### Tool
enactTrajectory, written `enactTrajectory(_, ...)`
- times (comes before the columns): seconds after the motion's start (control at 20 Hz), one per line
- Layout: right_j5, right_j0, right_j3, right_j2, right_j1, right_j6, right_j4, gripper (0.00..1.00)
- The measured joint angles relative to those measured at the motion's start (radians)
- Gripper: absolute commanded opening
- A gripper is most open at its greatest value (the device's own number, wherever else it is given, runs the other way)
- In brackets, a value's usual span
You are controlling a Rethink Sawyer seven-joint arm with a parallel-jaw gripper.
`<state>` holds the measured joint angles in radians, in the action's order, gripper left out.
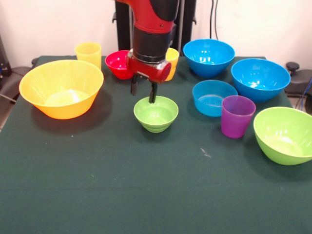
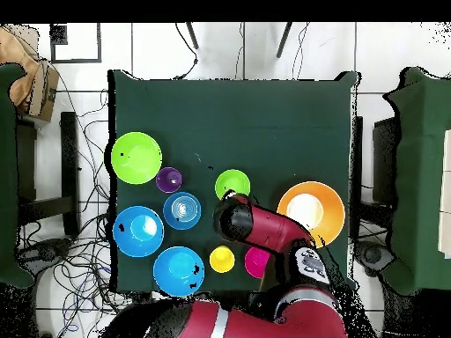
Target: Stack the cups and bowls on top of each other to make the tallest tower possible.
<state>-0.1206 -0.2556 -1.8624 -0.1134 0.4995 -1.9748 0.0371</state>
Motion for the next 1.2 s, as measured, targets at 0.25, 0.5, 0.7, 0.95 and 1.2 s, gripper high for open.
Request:
enactTrajectory(0.25,0.014,-0.002,0.023,-0.002,-0.034,0.0,0.0,1.0)
enactTrajectory(0.5,0.039,-0.003,0.05,-0.004,-0.073,0.0,0.0,1.0)
enactTrajectory(0.7,0.056,-0.003,0.072,-0.008,-0.101,0.0,0.0,1.0)
enactTrajectory(0.95,0.059,-0.001,0.077,-0.012,-0.106,0.0,0.0,1.0)
enactTrajectory(1.2,0.059,0.001,0.078,-0.021,-0.106,0.0,0.0,1.0)
